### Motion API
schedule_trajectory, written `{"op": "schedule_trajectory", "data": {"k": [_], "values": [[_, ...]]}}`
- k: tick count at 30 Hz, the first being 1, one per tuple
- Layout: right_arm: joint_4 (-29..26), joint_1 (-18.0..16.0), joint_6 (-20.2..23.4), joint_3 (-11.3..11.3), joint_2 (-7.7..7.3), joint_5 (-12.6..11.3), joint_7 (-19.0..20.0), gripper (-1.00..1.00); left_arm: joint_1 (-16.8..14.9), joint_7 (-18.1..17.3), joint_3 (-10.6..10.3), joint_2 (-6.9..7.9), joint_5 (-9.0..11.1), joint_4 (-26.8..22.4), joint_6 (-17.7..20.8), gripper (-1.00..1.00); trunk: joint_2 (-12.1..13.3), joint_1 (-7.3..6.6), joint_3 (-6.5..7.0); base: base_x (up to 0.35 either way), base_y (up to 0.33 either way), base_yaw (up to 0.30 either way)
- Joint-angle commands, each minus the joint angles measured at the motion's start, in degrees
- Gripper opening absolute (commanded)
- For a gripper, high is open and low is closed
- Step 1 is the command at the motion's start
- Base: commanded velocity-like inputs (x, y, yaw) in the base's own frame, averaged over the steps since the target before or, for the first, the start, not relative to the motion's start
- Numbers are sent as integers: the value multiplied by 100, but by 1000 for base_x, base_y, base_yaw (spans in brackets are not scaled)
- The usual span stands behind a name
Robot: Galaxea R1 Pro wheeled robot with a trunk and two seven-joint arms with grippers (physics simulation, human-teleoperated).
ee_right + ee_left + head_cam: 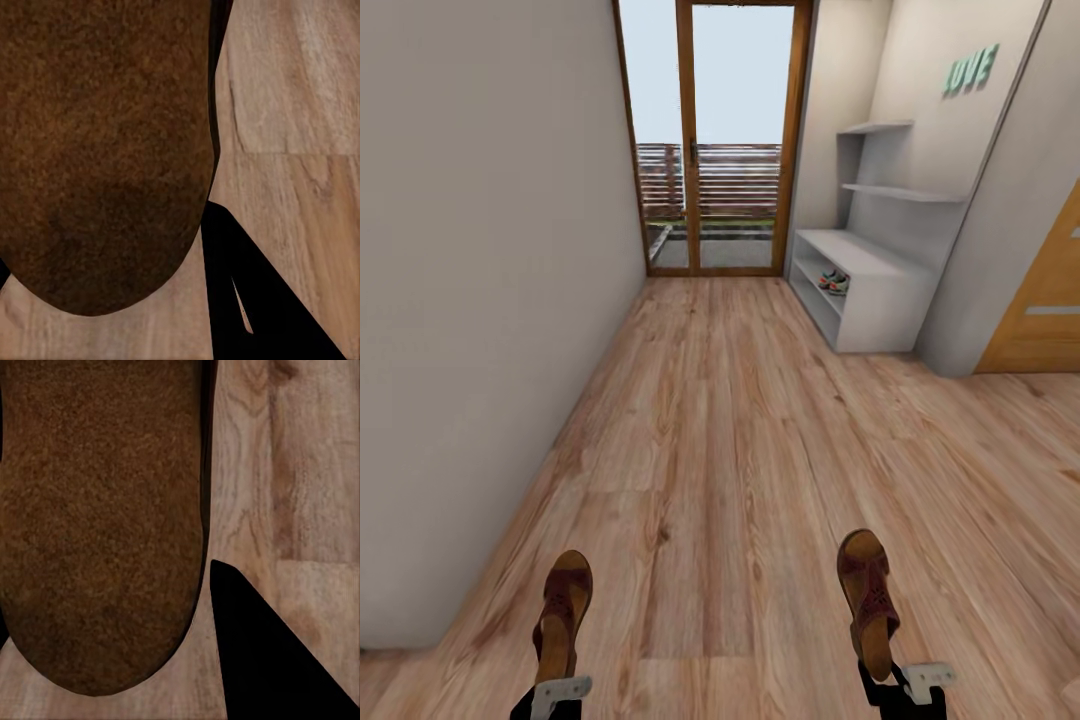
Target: Pick up the two gym shoes and the two sandals from the corridor floor and place them onto the hallstand (shoe rack) in the corridor, making sure they are on the rack and not on the floor. Arrange them so the two gym shoes are next to each other and the two sandals are next to each other.
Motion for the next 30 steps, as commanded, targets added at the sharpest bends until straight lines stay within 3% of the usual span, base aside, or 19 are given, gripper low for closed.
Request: {"op": "schedule_trajectory", "data": {"k": [1,30], "values": [[3,-4,-15,-47,1,28,32,-100,-4,29,31,-3,-80,5,-20,-100,-2,2,-5,339,0,0],[3,-4,-16,-47,-25,28,34,-100,-4,28,29,-3,-80,5,-20,-100,-2,2,-5,338,0,0]]}}
